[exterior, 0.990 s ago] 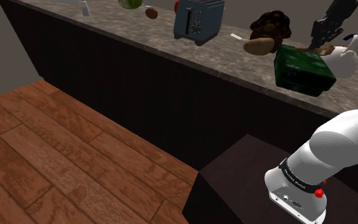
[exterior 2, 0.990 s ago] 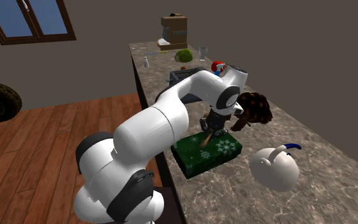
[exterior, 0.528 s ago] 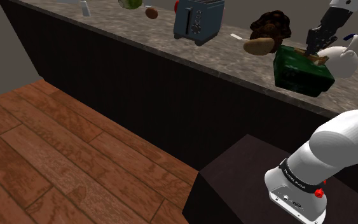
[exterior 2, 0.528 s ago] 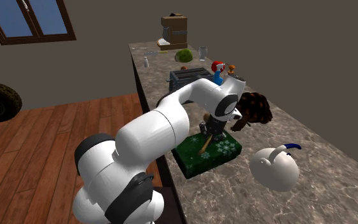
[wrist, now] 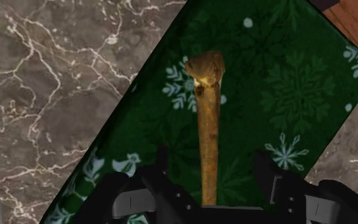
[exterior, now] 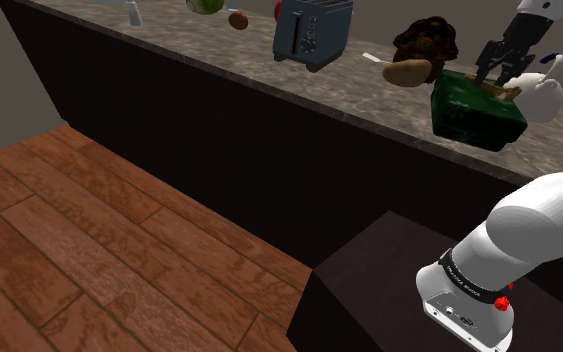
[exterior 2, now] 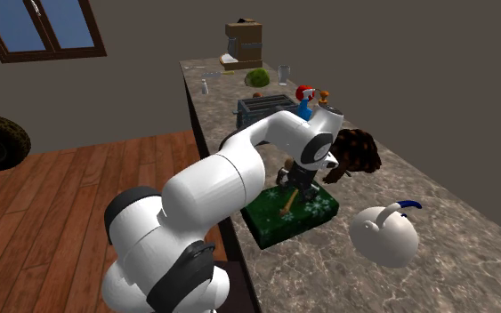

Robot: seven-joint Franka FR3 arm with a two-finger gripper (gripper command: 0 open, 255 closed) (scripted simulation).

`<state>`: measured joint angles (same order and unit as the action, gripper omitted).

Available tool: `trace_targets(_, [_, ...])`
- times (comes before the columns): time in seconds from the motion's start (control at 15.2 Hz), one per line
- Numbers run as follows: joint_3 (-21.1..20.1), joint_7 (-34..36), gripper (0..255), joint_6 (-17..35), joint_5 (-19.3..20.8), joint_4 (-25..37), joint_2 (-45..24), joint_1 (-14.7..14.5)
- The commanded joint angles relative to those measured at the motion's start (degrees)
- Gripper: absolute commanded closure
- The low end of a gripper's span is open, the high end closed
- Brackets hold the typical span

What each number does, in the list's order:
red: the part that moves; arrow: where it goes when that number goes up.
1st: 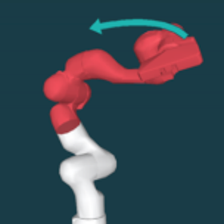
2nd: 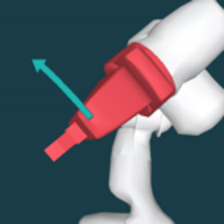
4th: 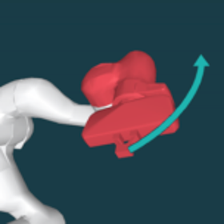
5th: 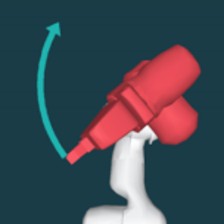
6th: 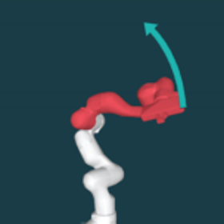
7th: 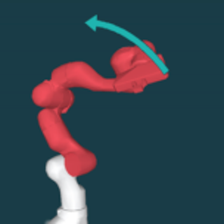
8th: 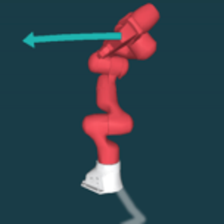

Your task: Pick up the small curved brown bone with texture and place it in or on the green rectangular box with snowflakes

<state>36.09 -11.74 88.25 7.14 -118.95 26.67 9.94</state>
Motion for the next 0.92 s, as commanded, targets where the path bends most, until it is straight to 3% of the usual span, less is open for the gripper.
trace_targets(0.0, [0.0,0.0,0,-0.02,0.01,-0.05,-0.01,0.0])
trace_targets(0.2, [0.04,-0.01,0,0.08,-0.01,-0.09,-0.07,-0.01])
trace_targets(0.46, [0.65,-1.21,0,-6.82,-1.29,9.49,-3.0,-0.92])
trace_targets(0.86, [0.65,-1.21,0,-6.82,-1.29,9.49,-3.0,-0.91])
